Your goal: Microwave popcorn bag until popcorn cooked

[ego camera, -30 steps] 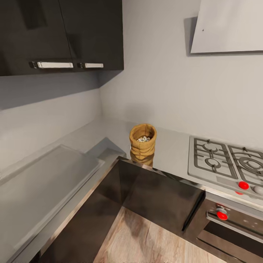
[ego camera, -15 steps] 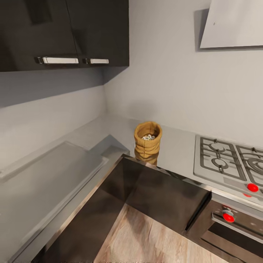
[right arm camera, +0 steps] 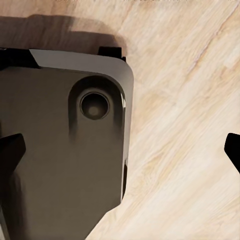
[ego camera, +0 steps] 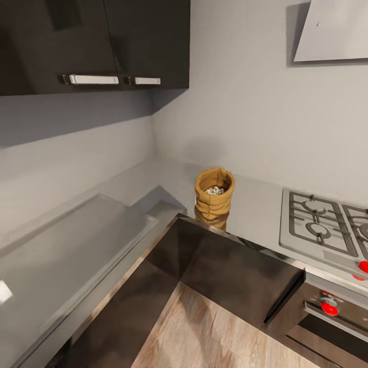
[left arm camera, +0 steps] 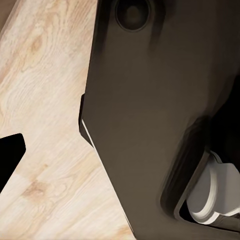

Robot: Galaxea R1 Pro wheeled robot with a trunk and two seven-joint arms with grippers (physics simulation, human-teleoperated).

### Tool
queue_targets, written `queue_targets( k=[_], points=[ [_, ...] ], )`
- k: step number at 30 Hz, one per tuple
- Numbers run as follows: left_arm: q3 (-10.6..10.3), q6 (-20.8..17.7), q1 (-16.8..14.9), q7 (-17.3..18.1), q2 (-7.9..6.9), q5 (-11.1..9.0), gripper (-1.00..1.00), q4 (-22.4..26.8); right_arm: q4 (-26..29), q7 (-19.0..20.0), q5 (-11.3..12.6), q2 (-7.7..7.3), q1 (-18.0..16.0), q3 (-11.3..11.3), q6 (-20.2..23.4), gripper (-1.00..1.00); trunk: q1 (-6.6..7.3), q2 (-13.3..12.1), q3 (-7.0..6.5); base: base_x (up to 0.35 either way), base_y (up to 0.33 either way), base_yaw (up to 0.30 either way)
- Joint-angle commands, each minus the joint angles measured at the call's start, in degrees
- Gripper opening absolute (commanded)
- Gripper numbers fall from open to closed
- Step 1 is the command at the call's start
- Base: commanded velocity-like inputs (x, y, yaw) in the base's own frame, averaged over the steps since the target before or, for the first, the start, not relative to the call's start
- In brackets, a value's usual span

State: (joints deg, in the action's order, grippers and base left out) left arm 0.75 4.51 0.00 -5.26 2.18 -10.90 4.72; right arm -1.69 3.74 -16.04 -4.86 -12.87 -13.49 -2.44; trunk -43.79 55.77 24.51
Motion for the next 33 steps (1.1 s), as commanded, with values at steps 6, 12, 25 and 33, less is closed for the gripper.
queue_targets(
  k=[6,12,25,33],
  points=[
    [0.08,0.04,0.00,-0.04,0.20,-0.31,1.00,0.02,-0.01,0.40,-0.84,0.44,-0.42,-0.15,0.06,1.00,0.00,0.04,0.06,0.000,0.000,0.002],
    [0.12,0.04,0.00,-0.02,0.20,-0.35,1.00,0.03,0.02,-0.07,-1.17,-0.36,0.53,-0.55,-1.08,1.00,0.00,0.04,0.06,0.000,0.000,0.000],
    [0.11,0.04,0.00,-0.02,0.20,-0.35,1.00,-0.05,1.86,0.42,-3.63,0.93,1.20,1.84,0.75,1.00,0.00,0.04,0.06,0.000,0.000,0.000],
    [0.12,-0.03,0.00,-0.02,0.20,-0.35,1.00,-0.04,42.87,2.17,-4.16,6.10,1.18,7.83,34.57,1.00,0.00,0.04,0.06,0.000,0.000,0.000]
  ],
)
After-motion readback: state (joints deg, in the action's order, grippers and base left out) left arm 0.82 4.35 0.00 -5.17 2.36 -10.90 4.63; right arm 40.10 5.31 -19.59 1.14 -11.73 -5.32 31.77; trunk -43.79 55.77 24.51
